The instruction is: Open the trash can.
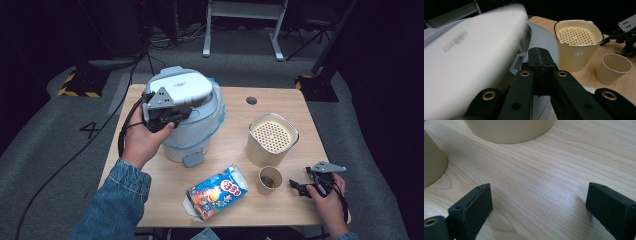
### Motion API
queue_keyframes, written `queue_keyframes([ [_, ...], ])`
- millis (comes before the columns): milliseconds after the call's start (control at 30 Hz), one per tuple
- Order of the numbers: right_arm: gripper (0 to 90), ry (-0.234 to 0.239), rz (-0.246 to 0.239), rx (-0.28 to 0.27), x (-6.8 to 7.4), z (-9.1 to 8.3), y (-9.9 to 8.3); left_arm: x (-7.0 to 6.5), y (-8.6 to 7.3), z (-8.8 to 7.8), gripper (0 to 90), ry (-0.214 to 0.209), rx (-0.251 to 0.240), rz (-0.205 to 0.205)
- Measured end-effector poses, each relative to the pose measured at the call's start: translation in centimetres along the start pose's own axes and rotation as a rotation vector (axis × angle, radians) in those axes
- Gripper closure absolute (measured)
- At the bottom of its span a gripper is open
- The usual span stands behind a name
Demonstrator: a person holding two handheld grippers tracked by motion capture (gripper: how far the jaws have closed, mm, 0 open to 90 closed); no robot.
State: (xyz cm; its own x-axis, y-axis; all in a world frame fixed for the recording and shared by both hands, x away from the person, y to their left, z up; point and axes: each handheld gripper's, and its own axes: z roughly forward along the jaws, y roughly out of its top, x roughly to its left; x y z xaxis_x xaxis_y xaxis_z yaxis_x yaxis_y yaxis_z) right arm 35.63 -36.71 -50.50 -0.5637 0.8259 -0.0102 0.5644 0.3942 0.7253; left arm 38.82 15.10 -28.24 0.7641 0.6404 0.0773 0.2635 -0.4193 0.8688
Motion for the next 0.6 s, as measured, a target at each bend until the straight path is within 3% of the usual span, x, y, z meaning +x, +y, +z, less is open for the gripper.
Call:
queue_keyframes([
  [133,7.1,0.000,0.002,0.000,0.0,0.0,0.0,0.0,0.2,0.0,89.9,0.011,0.014,0.008],
  [267,7.1,0.000,0.001,0.000,0.0,0.0,0.0,0.3,0.0,0.0,89.6,-0.023,0.003,-0.015],
  [333,7.1,0.000,0.001,0.000,0.0,0.0,0.0,0.4,-0.1,-0.1,80.0,-0.064,-0.021,-0.048],
  [400,7.1,0.000,0.001,0.000,0.0,0.0,0.0,0.1,-0.2,0.0,63.0,-0.052,-0.033,-0.036],
  [533,7.1,0.000,0.002,0.000,0.0,0.0,0.0,-0.9,-0.2,0.2,43.8,-0.063,-0.071,-0.023],
  [567,7.1,0.000,0.001,0.000,0.0,0.0,0.0,-1.3,-0.2,0.4,43.8,-0.075,-0.083,-0.018],
  [600,7.1,0.000,0.001,0.000,0.0,0.0,0.0,-2.0,-0.3,0.7,37.2,-0.098,-0.094,-0.017],
])
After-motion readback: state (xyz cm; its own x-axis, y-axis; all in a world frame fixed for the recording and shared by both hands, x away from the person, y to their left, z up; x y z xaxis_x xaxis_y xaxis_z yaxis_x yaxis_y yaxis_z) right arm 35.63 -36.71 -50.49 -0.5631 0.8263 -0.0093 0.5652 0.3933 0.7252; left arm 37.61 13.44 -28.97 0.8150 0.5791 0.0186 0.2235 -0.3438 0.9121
